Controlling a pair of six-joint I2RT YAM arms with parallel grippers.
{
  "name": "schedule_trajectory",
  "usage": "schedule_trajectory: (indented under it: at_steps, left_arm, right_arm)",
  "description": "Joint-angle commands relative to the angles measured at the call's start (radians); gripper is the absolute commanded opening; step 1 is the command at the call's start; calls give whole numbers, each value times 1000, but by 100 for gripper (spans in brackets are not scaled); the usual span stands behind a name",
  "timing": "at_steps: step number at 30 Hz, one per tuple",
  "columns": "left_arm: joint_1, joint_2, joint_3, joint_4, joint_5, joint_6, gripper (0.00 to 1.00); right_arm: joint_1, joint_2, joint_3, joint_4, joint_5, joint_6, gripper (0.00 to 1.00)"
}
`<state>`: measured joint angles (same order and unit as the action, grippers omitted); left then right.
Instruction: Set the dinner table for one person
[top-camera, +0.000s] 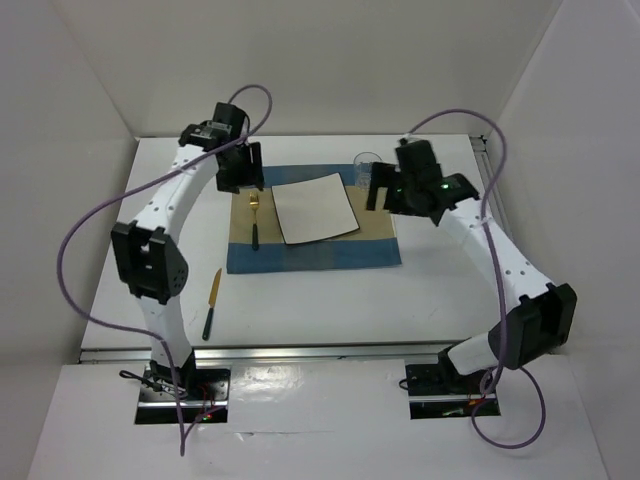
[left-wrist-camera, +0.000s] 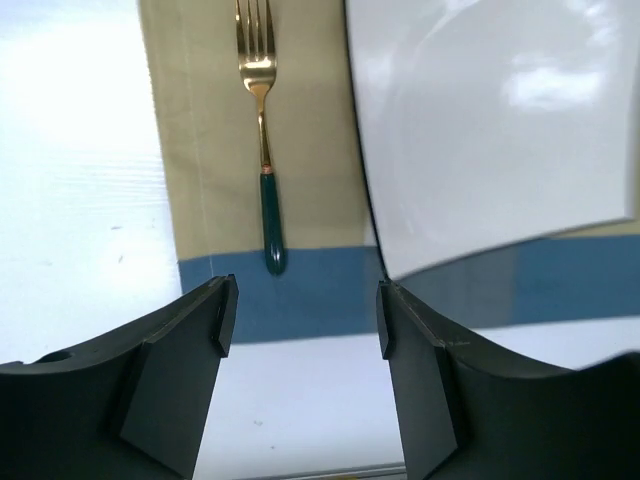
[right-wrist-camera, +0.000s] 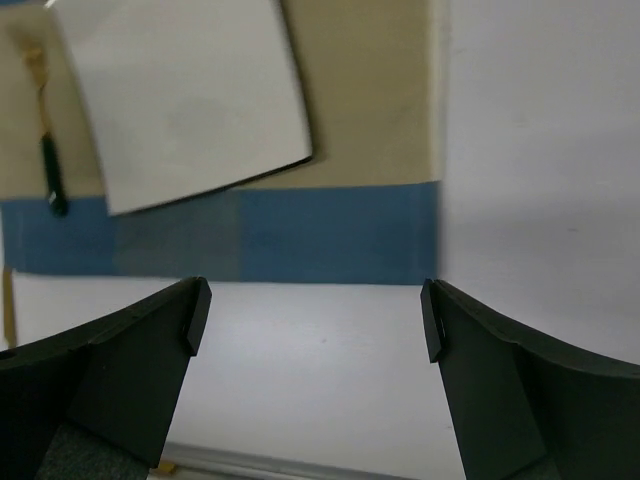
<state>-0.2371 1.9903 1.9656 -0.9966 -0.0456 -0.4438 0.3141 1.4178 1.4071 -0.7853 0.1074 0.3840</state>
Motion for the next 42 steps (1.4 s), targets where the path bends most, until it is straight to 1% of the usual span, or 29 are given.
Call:
schedule_trajectory:
  at_steps: [1,4,5,6,7,8,9,10,12,13,15,16,18,21,22,25,26,29,30,34,37,42]
  left_arm:
    - [15,-203,53,-50,10,13,75]
    - [41,-309,43,-59,25,-22,75]
    - [51,-333,42,-59,45,-36,75]
    - [51,-355,42,-68,56,-47,75]
    - [51,-399,29,-68,65,-74,75]
    - [51,-422,15,-68,75,-90,75]
    - [61,-445,3,-59,75,-117,75]
    - [61,-467,-10,-59,75,-133,75]
    - [61,-519,-10,-59,66,-142,75]
    - [70,-531,-1,-94,49,-162,75]
    - [81,-564,9,-122,0,-174,75]
    - [81,-579,9,-122,-26,-199,75]
    - [81,-631,9,-132,-40,-210,75]
    - [90,-671,-17,-123,-50,-219,75]
    - [90,-680,-17,-123,-50,-219,75]
    - [90,-694,-28,-132,-36,-219,75]
    - [90,-718,-55,-132,-24,-219,75]
    - [90,-728,-65,-123,-23,-219,75]
    - [90,-728,-65,-132,-23,-219,75]
    - [90,-748,-97,-120,-2,-219,75]
    - [81,-748,-97,-120,-2,-219,75]
    - [81,-775,-108,-120,-11,-219,75]
  right_arm:
    - [237,33,41,27,-12,93,100]
    - [391,110,52,61,18,170,100]
    - [490,134,64,73,32,215,100]
    - [541,160,73,84,69,240,100]
    - [637,220,101,96,92,284,100]
    - [682,255,124,97,136,308,100]
    - [722,329,150,97,156,346,100]
    - [796,366,205,97,170,357,99]
    - [854,440,262,97,192,369,97]
    - [902,510,323,97,205,381,95]
    - [937,606,380,97,218,404,94]
    - [960,636,421,97,218,415,92]
    - [971,682,434,159,169,415,91]
    - [971,751,475,204,132,444,88]
    - [980,783,486,204,132,455,86]
    - [981,852,553,204,132,489,83]
    - [990,874,602,189,132,507,79]
    - [1002,969,706,115,144,529,74]
    - [1002,989,771,97,144,542,73]
    - [1013,1055,851,32,155,598,68]
    - [1022,1086,901,-44,186,618,68]
    - [1022,1132,915,-78,196,604,68]
